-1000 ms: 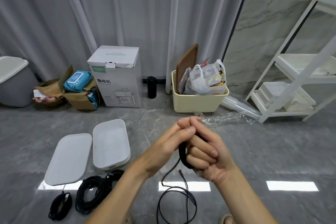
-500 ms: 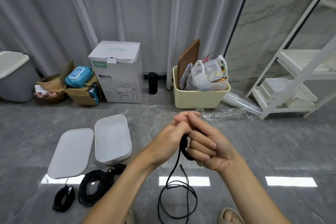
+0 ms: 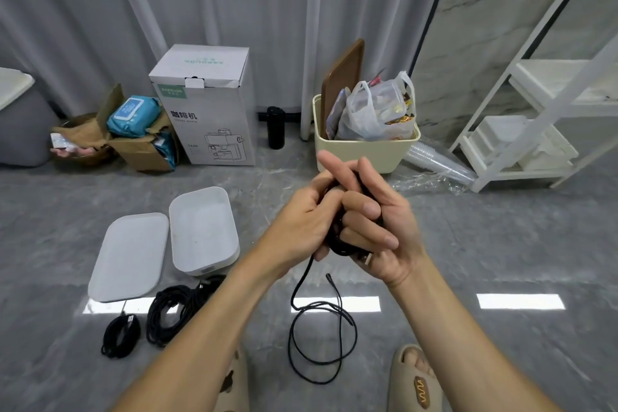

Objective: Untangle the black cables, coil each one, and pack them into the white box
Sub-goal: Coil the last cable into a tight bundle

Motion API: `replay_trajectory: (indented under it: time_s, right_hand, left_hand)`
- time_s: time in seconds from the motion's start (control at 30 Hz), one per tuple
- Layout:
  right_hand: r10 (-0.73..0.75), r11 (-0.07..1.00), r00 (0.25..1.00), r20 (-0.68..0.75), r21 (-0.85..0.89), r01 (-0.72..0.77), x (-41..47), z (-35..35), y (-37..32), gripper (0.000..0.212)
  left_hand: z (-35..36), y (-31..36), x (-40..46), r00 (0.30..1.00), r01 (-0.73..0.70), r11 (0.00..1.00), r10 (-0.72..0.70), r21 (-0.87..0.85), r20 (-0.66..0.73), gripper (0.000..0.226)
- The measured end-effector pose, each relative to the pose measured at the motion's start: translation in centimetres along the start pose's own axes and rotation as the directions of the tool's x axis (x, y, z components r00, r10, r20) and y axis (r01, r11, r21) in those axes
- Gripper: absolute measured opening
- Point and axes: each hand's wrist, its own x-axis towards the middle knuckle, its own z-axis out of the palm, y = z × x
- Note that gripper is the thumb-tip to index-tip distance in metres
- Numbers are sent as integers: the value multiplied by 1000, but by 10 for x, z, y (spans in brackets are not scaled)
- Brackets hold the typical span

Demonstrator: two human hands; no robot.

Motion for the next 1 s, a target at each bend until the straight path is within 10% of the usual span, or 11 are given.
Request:
replay_trajectory:
  time_s: [0.23,0.7,1.0]
  right_hand:
    - [0,995,998,66,-99,7,-2,4,3,54]
    - [85,996,996,24,-12,-85,-2,4,8,54]
    - [-58,996,998,17,70,57,-5,1,11,45]
  left_hand:
    - [1,5,1,996,65,968,-48,-241,75,40]
    - [-1,-12,-4,973,-169,935,209,312,-99,32]
    - [10,-4,0,996,-34,999,36,28,-76,39]
